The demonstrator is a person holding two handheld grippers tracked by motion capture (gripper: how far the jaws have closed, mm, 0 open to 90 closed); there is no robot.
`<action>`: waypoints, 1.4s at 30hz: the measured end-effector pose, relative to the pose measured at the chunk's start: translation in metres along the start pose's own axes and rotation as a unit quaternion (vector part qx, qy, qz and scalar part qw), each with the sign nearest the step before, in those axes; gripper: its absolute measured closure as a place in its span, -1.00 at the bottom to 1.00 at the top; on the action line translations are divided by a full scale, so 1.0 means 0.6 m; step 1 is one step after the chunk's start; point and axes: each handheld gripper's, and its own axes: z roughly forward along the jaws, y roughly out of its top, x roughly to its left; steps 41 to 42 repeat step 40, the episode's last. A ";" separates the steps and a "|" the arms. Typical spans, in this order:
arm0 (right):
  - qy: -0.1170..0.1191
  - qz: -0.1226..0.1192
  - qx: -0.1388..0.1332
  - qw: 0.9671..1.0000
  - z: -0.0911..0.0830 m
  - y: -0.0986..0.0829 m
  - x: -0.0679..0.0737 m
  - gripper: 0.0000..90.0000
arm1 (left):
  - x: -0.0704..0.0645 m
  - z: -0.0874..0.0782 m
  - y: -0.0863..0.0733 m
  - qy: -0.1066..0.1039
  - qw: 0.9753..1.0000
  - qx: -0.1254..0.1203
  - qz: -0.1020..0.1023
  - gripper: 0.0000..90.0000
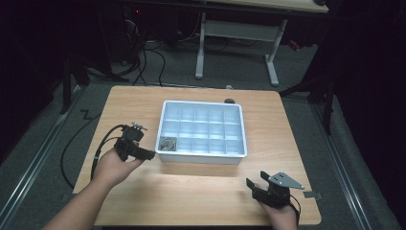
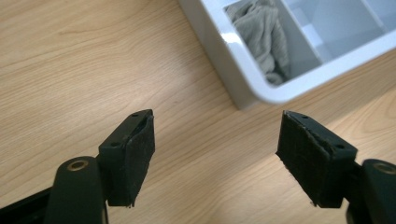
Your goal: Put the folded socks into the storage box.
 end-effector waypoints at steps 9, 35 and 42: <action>-0.005 -0.005 0.008 1.000 0.004 -0.002 0.006 -0.26 | 0.045 -0.019 -0.082 -0.057 0.995 -0.086 -0.002 -0.36; -0.052 -0.025 0.011 0.998 0.009 0.002 0.026 -0.27 | 0.064 -0.044 -0.158 -0.148 0.969 -0.198 0.006 -0.70; -0.052 -0.035 0.007 0.998 0.008 0.005 0.030 -0.28 | 0.064 -0.046 -0.161 -0.148 0.969 -0.199 0.010 -0.71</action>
